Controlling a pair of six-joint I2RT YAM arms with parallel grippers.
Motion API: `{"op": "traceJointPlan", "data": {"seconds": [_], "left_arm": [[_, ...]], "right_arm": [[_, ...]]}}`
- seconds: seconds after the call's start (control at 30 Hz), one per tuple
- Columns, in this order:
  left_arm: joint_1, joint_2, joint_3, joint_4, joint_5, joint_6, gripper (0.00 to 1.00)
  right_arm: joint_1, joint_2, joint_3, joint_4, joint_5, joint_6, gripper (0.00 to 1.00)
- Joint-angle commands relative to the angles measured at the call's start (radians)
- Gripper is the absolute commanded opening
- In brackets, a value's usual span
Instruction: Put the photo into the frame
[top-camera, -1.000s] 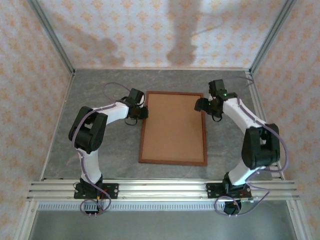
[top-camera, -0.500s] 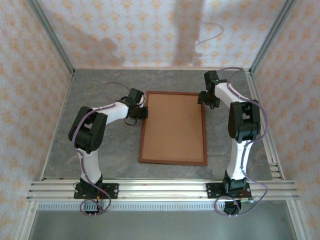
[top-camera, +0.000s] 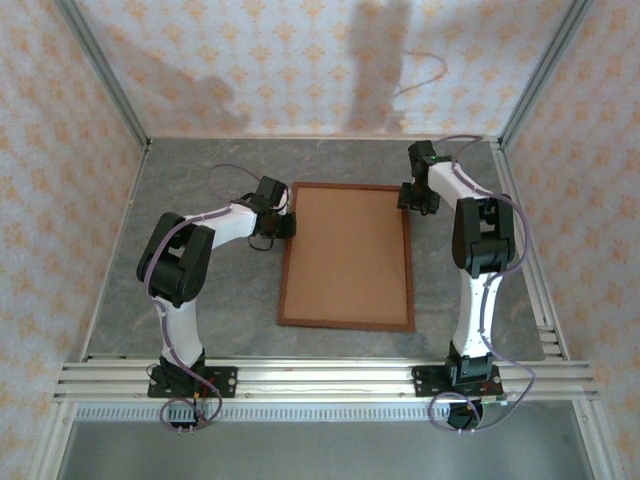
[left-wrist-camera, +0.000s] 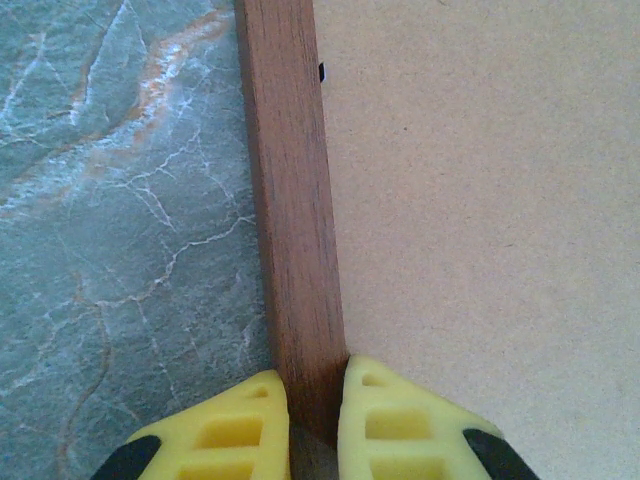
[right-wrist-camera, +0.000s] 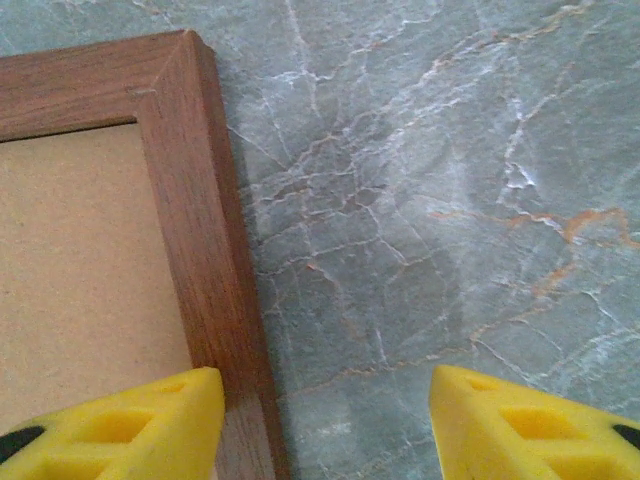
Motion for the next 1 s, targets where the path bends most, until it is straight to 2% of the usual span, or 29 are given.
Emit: {"op": "traceJointPlan", "data": {"seconds": [0.0, 0.47, 0.97], "left_arm": [[0.005, 0.000, -0.016, -0.078, 0.007, 0.023, 0.13], [0.005, 0.000, -0.018, -0.075, 0.021, 0.023, 0.13], [0.005, -0.003, -0.016, -0.077, 0.023, 0.026, 0.13]], "right_arm": [[-0.001, 0.045, 0.023, -0.029, -0.025, -0.009, 0.56], [0.031, 0.050, -0.054, -0.039, -0.048, -0.012, 0.50], [0.100, 0.073, -0.025, -0.065, -0.041, -0.023, 0.49]]}}
